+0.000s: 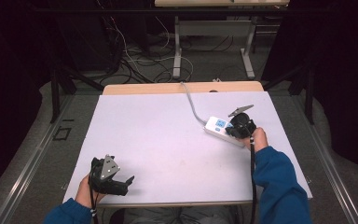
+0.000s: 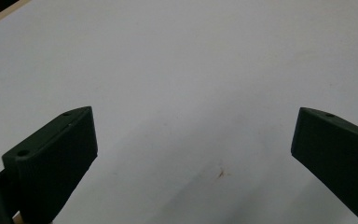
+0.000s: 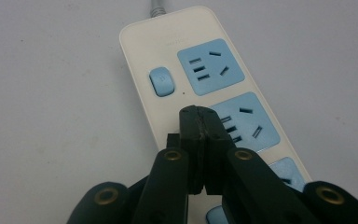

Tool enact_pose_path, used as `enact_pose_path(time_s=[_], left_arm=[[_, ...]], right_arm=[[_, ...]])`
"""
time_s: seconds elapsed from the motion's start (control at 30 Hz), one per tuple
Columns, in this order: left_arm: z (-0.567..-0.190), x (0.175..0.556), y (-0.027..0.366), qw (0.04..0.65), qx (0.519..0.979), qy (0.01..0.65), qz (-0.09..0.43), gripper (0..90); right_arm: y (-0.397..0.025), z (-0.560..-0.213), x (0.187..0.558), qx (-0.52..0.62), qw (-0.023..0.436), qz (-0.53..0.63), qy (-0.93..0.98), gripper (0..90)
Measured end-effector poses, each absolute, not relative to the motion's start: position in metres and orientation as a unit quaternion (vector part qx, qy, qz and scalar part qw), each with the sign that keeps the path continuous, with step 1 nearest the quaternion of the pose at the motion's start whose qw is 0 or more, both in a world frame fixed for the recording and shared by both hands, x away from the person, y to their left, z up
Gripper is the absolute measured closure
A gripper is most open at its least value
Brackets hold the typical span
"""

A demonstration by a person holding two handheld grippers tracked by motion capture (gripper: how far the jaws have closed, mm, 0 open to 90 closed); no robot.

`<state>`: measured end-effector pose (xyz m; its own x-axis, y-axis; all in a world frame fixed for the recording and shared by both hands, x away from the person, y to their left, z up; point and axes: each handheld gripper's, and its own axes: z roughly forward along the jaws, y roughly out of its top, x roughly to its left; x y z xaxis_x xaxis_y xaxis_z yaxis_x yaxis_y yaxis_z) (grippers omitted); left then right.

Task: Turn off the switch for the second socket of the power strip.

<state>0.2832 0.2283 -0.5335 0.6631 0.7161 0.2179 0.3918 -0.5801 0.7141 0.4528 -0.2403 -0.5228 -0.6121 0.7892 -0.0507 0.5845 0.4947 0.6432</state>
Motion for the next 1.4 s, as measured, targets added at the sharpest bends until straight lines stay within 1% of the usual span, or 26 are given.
enact_pose_path(time_s=[0.5,0.53,0.6,0.63,0.93,1.2,1.3,1.33,1.4], left_arm=[[-0.5334,0.2831,0.2285,0.324,0.853,0.324,0.251,0.2],[-0.5334,0.2831,0.2285,0.325,0.853,0.324,0.251,0.2],[-0.5333,0.2831,0.2285,0.323,0.853,0.324,0.251,0.2],[-0.5333,0.2831,0.2284,0.324,0.853,0.324,0.251,0.2],[-0.5333,0.2833,0.2284,0.323,0.854,0.322,0.25,0.2],[-0.5331,0.2832,0.2286,0.324,0.854,0.321,0.25,0.2],[-0.533,0.2832,0.2287,0.323,0.855,0.321,0.25,0.2],[-0.5331,0.2833,0.2287,0.324,0.854,0.321,0.25,0.2],[-0.5329,0.2831,0.2286,0.322,0.855,0.32,0.25,0.2]], right_arm=[[-0.2375,-0.5214,0.4517,0.403,0.18,0.288,0.85,89.7],[-0.2386,-0.5199,0.4512,0.4,0.191,0.289,0.848,89.9],[-0.239,-0.5192,0.4512,0.396,0.198,0.282,0.851,90.0],[-0.2388,-0.5197,0.451,0.405,0.191,0.289,0.846,90.0],[-0.2402,-0.5197,0.4513,0.401,0.19,0.291,0.848,89.9],[-0.2408,-0.5194,0.4511,0.403,0.198,0.287,0.846,88.6],[-0.2412,-0.5189,0.4509,0.401,0.194,0.293,0.846,87.9],[-0.2417,-0.5189,0.4513,0.399,0.203,0.289,0.846,87.5],[-0.2414,-0.5176,0.4502,0.402,0.201,0.292,0.844,86.0]])
